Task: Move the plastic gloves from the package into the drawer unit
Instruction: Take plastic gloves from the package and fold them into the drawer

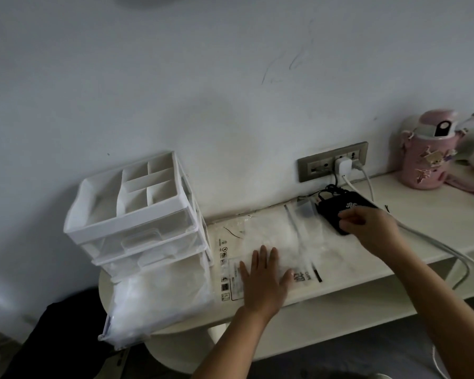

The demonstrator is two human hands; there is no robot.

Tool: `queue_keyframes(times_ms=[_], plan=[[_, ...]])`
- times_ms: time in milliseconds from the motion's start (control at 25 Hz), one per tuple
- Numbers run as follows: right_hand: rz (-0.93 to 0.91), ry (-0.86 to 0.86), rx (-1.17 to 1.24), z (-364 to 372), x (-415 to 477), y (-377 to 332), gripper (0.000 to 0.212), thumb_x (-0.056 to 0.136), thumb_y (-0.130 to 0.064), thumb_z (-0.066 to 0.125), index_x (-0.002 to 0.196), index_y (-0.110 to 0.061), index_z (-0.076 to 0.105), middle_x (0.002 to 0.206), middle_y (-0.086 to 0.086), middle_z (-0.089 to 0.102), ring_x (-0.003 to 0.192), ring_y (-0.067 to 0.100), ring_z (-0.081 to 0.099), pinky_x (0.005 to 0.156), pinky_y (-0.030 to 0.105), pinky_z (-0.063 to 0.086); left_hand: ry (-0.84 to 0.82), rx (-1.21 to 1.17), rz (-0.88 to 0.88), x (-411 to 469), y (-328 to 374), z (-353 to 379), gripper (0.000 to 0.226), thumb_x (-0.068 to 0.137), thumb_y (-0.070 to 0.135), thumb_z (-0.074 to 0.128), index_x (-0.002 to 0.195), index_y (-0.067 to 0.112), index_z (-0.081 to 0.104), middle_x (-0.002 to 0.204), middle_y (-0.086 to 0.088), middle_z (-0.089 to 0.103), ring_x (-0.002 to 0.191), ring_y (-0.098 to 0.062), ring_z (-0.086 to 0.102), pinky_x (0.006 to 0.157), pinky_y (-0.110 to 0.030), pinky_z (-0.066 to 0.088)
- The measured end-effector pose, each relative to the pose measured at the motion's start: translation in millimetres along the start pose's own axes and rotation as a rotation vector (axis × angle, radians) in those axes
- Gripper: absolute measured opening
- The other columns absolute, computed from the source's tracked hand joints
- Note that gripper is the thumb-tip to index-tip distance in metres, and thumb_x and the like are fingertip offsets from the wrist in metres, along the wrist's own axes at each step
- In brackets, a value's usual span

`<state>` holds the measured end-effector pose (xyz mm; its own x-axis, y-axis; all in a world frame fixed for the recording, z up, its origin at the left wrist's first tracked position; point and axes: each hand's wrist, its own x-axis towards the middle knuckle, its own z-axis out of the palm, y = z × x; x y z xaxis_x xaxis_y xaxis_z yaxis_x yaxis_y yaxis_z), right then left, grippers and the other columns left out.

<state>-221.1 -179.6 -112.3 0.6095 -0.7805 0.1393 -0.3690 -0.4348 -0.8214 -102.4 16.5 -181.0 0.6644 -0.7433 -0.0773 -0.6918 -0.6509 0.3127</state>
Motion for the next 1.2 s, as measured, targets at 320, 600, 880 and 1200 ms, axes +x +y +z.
queue_keyframes(times_ms=[320, 600, 880, 1200], plan=[[-0.044, -0.12, -0.237, 48.3, -6.2, 28.7, 0.042, 0.08, -0.01, 0.071, 0.121, -0.011, 0.063, 0.12, 0.008, 0.064, 0.108, 0.025, 0.058, 0.088, 0.026, 0.041, 0.049, -0.009, 0.052, -6.0, -6.2, 0.7, 0.103, 0.065, 0.077, -0.007, 0.152, 0.027, 0.012, 0.161, -0.001, 0.001, 0.148, -0.018, -0.007, 0.114, -0.045, -0.016], [-0.096, 0.097, -0.264, 23.6, -4.4, 14.4, 0.015, 0.088, -0.009, 0.062, 0.096, -0.008, 0.075, 0.096, 0.014, 0.073, 0.082, 0.028, 0.064, 0.066, 0.025, 0.039, 0.034, -0.034, 0.042, -7.6, -7.3, 1.3, 0.098, 0.069, 0.077, -0.008, 0.153, 0.027, 0.006, 0.161, 0.001, -0.004, 0.147, -0.016, -0.011, 0.113, -0.044, -0.02], [-0.373, 0.151, -0.108, -40.7, -17.5, -70.7, 0.01, 0.084, -0.011, 0.064, 0.093, -0.014, 0.068, 0.091, 0.005, 0.068, 0.081, 0.019, 0.063, 0.075, 0.034, 0.052, -0.087, -0.282, -0.062, -0.1, -2.2, -20.7, 0.065, 0.094, 0.059, 0.037, 0.149, 0.026, 0.027, 0.16, -0.001, 0.011, 0.148, -0.016, 0.004, 0.118, -0.046, -0.008], [-0.566, -0.216, -0.25, -22.8, -53.3, -127.6, 0.014, 0.085, -0.031, 0.062, 0.072, -0.032, 0.056, 0.067, -0.017, 0.055, 0.06, -0.01, 0.053, 0.059, 0.008, 0.045, -0.061, -0.953, 0.233, -33.3, 15.4, -117.7, 0.05, 0.086, 0.061, 0.051, 0.121, 0.027, 0.063, 0.119, 0.015, 0.065, 0.115, 0.005, 0.055, 0.098, -0.018, 0.041]])
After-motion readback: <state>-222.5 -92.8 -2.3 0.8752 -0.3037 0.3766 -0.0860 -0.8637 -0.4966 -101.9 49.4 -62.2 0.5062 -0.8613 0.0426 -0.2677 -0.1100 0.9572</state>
